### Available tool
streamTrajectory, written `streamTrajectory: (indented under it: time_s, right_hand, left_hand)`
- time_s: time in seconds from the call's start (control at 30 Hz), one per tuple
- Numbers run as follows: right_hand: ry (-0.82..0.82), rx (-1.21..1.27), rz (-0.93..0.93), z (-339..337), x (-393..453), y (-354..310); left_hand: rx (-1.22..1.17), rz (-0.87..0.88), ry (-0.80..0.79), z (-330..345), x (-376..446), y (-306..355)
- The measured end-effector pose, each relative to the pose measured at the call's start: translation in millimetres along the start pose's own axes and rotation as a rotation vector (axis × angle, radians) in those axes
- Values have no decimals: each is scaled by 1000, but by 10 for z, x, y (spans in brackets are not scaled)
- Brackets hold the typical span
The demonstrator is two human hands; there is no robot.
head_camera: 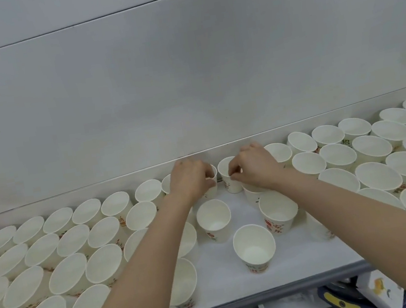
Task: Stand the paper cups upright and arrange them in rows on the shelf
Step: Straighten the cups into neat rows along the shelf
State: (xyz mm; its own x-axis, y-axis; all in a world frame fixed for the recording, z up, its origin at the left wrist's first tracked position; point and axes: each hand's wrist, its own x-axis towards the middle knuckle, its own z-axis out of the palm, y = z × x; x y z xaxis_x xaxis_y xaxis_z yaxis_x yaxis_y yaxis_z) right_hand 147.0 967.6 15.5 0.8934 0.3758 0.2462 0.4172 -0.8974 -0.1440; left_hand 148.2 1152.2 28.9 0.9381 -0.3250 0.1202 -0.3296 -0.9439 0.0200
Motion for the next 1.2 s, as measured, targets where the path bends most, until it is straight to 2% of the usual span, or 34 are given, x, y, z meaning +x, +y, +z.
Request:
streamTrajectory:
  time_s: [0.07,0.17,0.23,0.33,0.53,0.6,0.73,0.83,1.03,1.1,1.2]
  right_hand:
    - [53,100,34,-55,-2,102]
    - [168,131,197,-186,48,423]
    - [73,63,245,-215,56,554]
    - [-89,-78,189,-112,23,530]
    - [-167,-146,241,-33,-45,511]
    - [-149,-89,283,-64,-45,519]
    - [34,234,371,-202,-62,522]
    - [89,312,289,-264,-128,511]
    - [131,17,42,-143,-298,514]
    - [122,2,25,-124,-350,521]
    - [148,120,46,-188,-396,498]
  left_hand:
    - [-61,6,50,15,13,28]
    - [-136,112,62,42,63,133]
    - [-154,169,-13,79,79,213]
    - [-119,164,-60,197,85,239]
    - [-85,154,-3,259,89,231]
    - [-96,160,4,258,101,244]
    - [-94,164,-1,275,122,253]
    - [-93,154,-12,273,117,251]
    - [-165,132,10,149,10,206]
    - [-204,124,17,84,-53,151]
    - [-290,91,40,-85,-204,21]
